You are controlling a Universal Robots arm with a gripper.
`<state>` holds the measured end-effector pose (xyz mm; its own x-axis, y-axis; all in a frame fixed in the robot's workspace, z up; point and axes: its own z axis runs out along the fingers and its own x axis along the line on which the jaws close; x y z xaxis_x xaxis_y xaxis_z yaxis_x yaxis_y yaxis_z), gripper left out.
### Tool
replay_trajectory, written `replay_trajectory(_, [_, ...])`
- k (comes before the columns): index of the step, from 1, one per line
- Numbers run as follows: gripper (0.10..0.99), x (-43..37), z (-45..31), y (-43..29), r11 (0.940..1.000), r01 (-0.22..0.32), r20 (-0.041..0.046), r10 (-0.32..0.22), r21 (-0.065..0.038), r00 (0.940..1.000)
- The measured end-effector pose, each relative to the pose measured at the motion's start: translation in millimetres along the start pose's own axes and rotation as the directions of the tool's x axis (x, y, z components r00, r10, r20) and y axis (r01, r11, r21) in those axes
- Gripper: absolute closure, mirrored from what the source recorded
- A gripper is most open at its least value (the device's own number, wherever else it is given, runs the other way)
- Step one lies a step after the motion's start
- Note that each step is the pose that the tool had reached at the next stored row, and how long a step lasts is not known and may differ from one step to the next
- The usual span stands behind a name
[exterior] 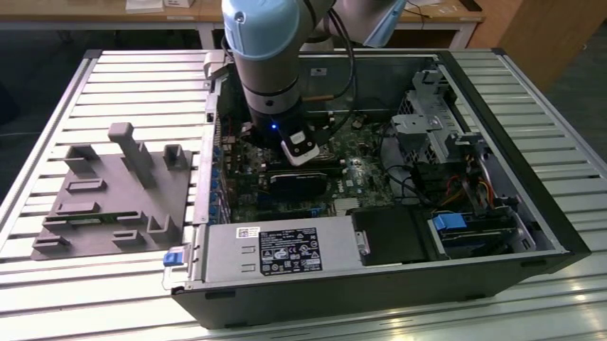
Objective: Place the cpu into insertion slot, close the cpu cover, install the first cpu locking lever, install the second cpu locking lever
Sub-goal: 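Install the second cpu locking lever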
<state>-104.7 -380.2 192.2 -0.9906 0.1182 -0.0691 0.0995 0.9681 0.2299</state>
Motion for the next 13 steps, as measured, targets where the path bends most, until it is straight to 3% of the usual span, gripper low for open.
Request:
replay_trajectory(3, [0.980, -0.3, -3.7, 0.9, 1.0000, 0.000, 0.0000, 0.000, 0.000, 1.0000])
replay_trajectory(9, [0.980, -1.4, -19.2, 4.5, 1.0000, 0.000, 0.0000, 0.000, 0.000, 1.0000])
replay_trajectory(13, [0.980, -6.3, -19.6, 5.2, 1.0000, 0.000, 0.0000, 0.000, 0.003, 1.0000])
